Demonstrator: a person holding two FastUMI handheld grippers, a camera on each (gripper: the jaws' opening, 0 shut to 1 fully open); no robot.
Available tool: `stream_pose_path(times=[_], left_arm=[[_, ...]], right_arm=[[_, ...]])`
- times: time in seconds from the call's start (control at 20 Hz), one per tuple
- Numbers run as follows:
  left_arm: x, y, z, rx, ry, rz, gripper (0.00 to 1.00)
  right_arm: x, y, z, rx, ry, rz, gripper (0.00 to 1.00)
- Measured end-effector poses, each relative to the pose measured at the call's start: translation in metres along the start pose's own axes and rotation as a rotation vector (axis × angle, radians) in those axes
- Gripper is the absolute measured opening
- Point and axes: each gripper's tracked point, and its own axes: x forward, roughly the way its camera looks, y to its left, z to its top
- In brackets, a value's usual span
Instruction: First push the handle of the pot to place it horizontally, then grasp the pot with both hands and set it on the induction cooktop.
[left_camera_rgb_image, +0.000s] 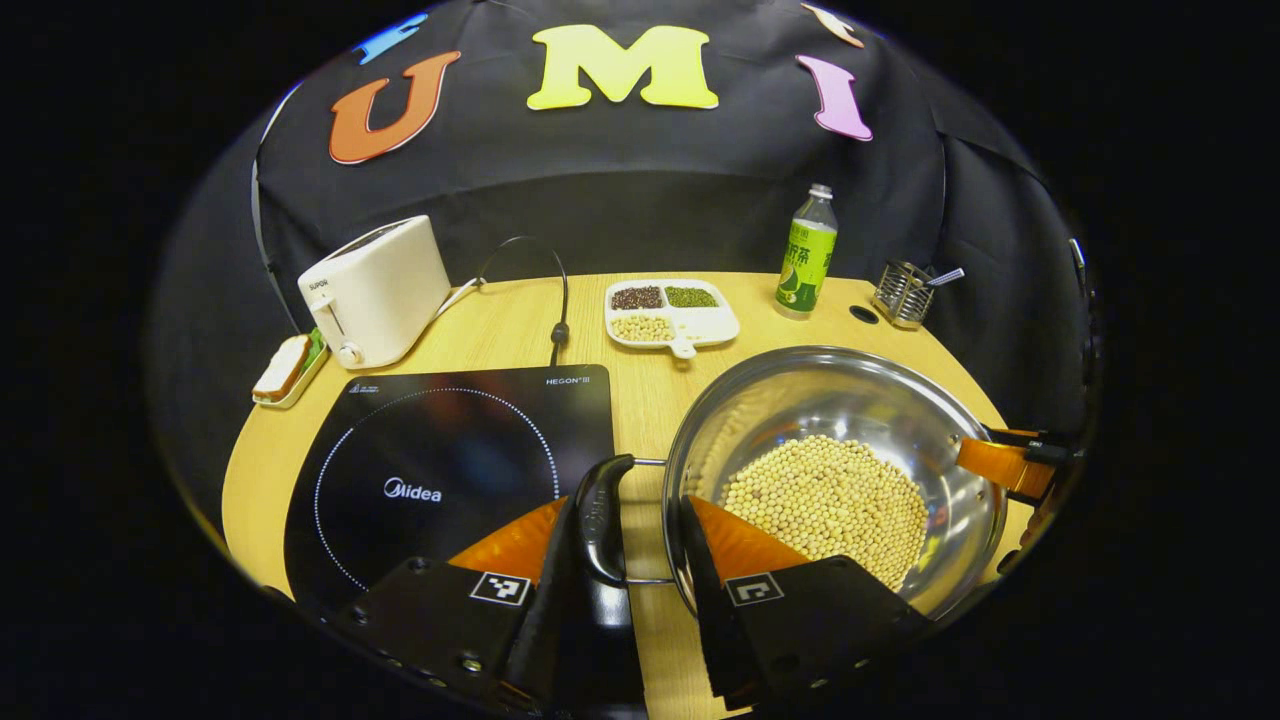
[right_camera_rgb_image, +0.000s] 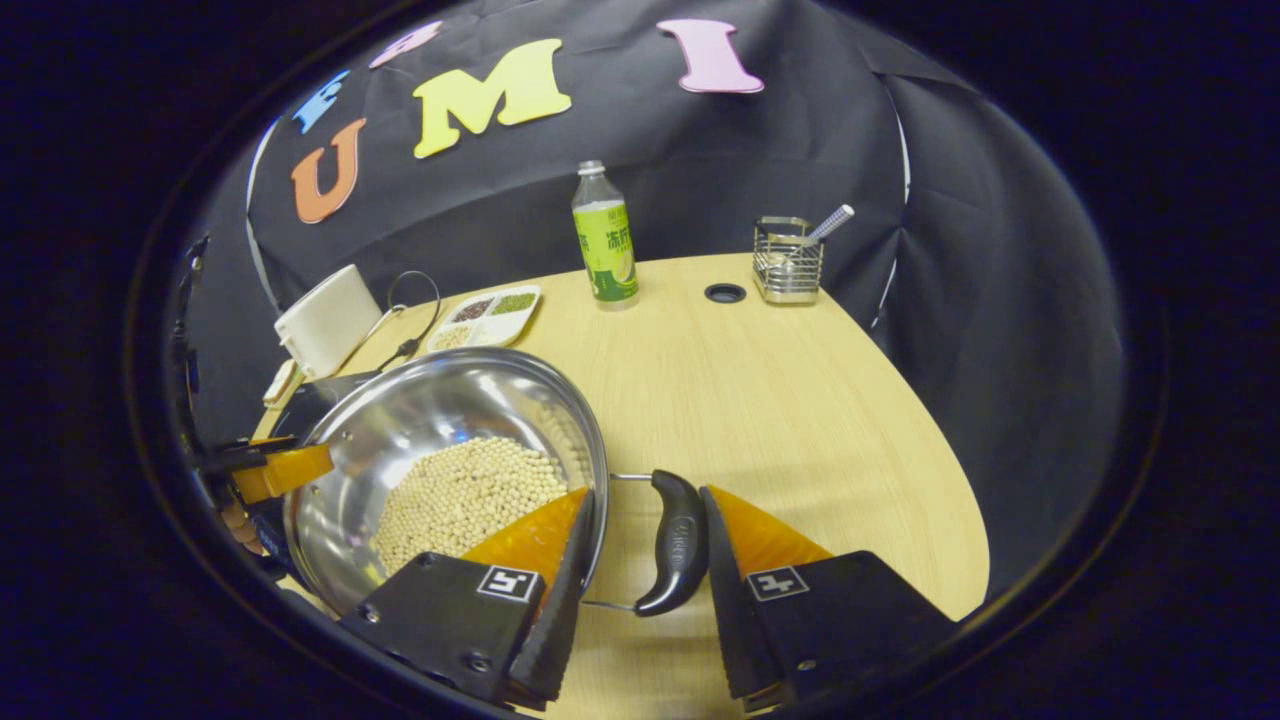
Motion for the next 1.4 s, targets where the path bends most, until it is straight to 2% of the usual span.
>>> stream_pose_path(times=[0.3,0.65,1.05,1.4], left_arm=[[-0.029,0.001,0.009,0.007,-0.035,-0.016,0.56],[-0.065,0.024,0.027,-0.049,-0.081,-0.022,0.56],[-0.123,0.095,0.072,-0.059,-0.188,0.074,0.55],[-0.147,0.168,0.08,-0.127,-0.22,0.149,0.55]], right_arm=[[-0.034,0.006,0.008,-0.018,-0.021,-0.016,0.62],[-0.072,0.036,0.039,-0.066,-0.069,-0.009,0.6],[-0.094,0.117,0.079,-0.089,-0.12,0.095,0.61],[-0.088,0.204,0.097,-0.152,-0.145,0.161,0.6]])
